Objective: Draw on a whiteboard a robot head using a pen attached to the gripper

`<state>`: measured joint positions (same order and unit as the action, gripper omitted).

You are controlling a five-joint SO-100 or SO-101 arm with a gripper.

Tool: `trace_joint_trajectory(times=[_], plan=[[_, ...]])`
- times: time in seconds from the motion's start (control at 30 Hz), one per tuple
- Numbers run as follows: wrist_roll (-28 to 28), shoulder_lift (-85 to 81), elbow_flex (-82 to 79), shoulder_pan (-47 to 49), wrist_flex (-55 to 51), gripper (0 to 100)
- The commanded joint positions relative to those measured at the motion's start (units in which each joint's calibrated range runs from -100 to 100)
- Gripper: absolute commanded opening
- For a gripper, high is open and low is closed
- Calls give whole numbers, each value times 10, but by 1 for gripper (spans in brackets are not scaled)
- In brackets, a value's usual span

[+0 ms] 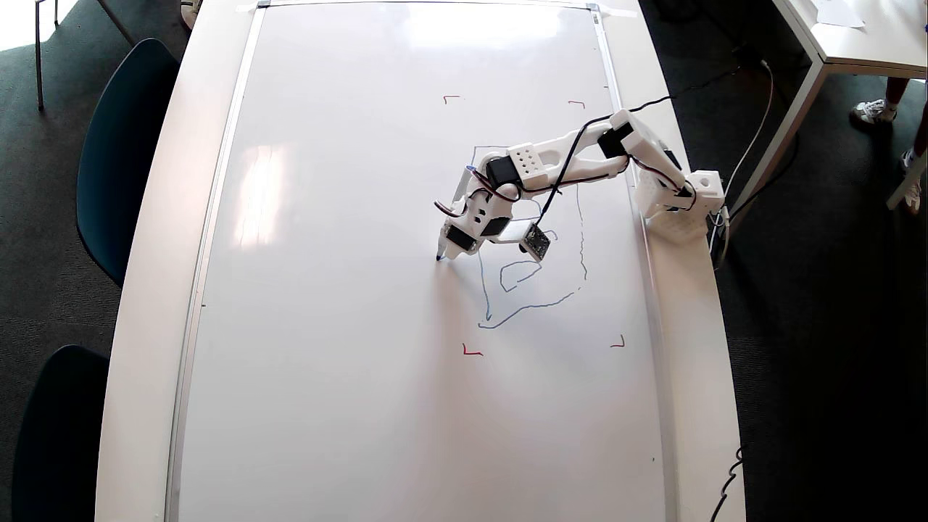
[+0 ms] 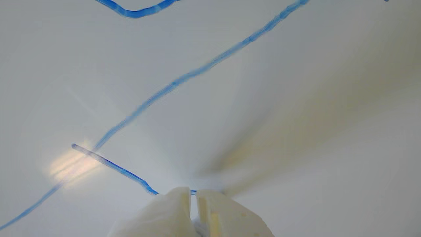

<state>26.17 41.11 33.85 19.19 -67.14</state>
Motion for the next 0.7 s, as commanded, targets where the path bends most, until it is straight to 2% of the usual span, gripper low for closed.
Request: trace_joint_trajectory(times=[0.0,0.4,0.5,0.67], plan=[[0,-4,7,-3,12,1],[2,-15,1,-49,1,1],[5,-16,9,-50,-51,1],[16,-51,-13,-41,-71,1]])
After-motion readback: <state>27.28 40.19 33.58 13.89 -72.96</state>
